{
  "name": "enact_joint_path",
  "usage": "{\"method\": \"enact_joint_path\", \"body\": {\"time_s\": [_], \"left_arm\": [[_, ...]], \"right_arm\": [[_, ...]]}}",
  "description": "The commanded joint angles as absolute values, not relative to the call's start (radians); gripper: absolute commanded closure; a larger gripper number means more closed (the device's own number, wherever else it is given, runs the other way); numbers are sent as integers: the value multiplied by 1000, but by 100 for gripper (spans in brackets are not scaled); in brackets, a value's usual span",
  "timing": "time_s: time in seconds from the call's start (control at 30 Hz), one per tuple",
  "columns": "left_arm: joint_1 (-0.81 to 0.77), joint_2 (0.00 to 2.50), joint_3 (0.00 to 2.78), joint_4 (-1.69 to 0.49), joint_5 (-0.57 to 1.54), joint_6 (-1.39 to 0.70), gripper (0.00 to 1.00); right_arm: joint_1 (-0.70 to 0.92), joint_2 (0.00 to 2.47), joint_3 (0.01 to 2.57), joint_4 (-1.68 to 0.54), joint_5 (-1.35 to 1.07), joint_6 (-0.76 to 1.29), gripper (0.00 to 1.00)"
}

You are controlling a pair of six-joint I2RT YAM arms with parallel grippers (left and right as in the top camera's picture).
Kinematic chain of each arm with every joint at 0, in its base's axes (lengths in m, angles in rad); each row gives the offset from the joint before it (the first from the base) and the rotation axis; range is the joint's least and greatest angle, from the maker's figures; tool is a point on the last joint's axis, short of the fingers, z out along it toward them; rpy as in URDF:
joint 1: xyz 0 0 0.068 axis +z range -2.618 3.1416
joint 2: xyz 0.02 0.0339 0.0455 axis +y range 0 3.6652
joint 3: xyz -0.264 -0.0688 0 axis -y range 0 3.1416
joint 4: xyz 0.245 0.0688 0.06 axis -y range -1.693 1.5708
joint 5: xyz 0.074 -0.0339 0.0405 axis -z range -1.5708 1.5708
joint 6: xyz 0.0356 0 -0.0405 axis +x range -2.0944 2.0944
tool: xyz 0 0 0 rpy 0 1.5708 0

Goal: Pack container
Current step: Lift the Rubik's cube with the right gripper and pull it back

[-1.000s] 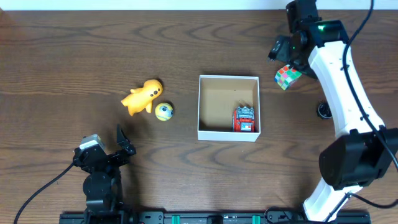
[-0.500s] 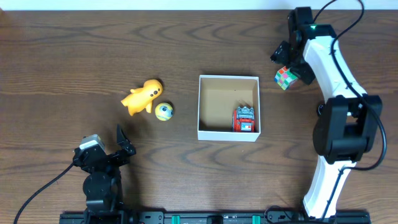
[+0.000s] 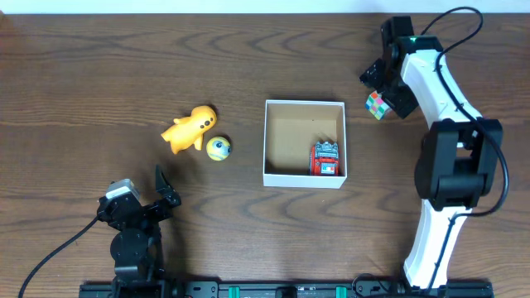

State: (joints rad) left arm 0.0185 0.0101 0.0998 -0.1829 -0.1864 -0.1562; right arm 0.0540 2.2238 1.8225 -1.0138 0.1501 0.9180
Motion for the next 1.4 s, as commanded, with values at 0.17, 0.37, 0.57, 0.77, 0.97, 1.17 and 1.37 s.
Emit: {"method": "enact_joint_path", "body": {"time_s": [0.17, 0.37, 0.57, 0.77, 0.97, 1.17, 1.37], "left_arm": [[15, 4, 101, -182, -187, -146, 2], [15, 4, 101, -182, -187, -146, 2], [15, 4, 101, -182, -187, -146, 2], [15, 4, 101, -182, -187, -146, 2], [15, 4, 101, -182, -187, -146, 2], [15, 4, 101, -182, -187, -146, 2], [15, 4, 101, -182, -187, -146, 2]], "right_arm": [[21, 2252, 1823, -961, 157, 884, 3], [17, 2252, 1823, -950, 157, 881, 16], [17, 2252, 1823, -950, 155, 882, 26], [17, 2252, 1823, -950, 153, 882, 26], [18, 2260, 1823, -950, 149, 882, 12], [18, 2284, 1823, -949, 129, 883, 16], [18, 2285, 1823, -944, 122, 886, 30]]}}
